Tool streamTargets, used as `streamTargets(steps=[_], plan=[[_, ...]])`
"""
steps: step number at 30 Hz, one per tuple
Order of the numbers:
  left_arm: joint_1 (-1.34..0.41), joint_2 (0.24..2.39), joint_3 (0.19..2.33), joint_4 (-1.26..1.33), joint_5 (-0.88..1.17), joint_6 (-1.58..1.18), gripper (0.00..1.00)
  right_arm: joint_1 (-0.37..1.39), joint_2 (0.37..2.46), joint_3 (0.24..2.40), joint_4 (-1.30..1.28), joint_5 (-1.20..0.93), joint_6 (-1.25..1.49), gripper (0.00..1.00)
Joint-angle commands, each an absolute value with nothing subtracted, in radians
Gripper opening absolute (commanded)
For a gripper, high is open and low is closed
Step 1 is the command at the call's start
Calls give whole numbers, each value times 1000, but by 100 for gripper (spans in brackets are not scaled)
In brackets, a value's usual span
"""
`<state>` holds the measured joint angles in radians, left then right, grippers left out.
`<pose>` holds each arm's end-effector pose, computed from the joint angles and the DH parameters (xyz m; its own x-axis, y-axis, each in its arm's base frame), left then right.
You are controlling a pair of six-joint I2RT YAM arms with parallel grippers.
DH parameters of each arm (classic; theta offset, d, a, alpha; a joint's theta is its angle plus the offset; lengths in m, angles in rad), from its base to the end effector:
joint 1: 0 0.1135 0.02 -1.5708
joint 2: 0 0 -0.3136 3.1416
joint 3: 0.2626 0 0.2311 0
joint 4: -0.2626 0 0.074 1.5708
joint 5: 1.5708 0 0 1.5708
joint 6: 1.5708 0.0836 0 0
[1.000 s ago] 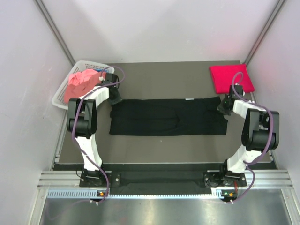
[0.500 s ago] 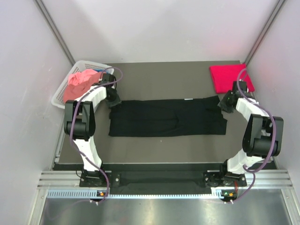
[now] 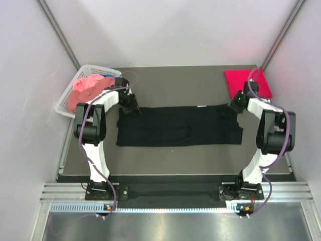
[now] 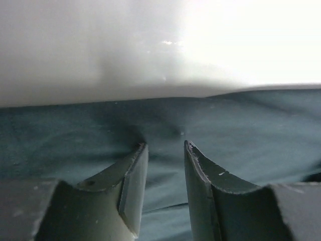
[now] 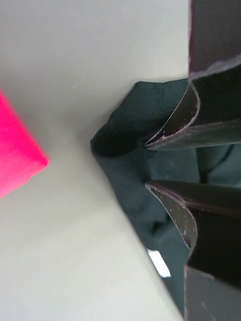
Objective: Fold and stack the t-shirts
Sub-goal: Fold the tshirt
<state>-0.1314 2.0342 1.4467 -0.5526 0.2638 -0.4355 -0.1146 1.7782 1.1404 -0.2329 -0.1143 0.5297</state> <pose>0.4371 -0.0798 0.1797 -0.9157 -0.2898 -0.2786 -0.1675 0.9050 -0.3910 0.3993 -0.0364 0.2156 -0.6351 0.5784 -0.5119 0.4189 0.8148 0.4008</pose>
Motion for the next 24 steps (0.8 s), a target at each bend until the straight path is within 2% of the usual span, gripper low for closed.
streamTargets(steps=[1, 4, 6, 7, 8, 19, 24], plan=[[-124, 2094, 1492, -574, 194, -431, 41, -100, 1831, 1152, -218, -62, 574, 30], [-110, 2167, 1543, -670, 82, -445, 41, -106, 1838, 1120, -212, 30, 565, 25], [-100, 2166, 1516, -661, 17, -452, 41, -118, 1815, 1063, -144, 58, 560, 17], [-95, 2160, 1502, -651, 9, -457, 41, -120, 1812, 1048, -131, 66, 560, 10], [-89, 2148, 1479, -643, 9, -462, 41, -127, 1810, 1028, -114, 66, 560, 0], [-63, 2117, 1443, -641, -96, -508, 42, -144, 1787, 1037, -170, 143, 594, 0], [-57, 2080, 1385, -614, -133, -535, 43, -132, 1815, 1061, -120, 74, 595, 0]])
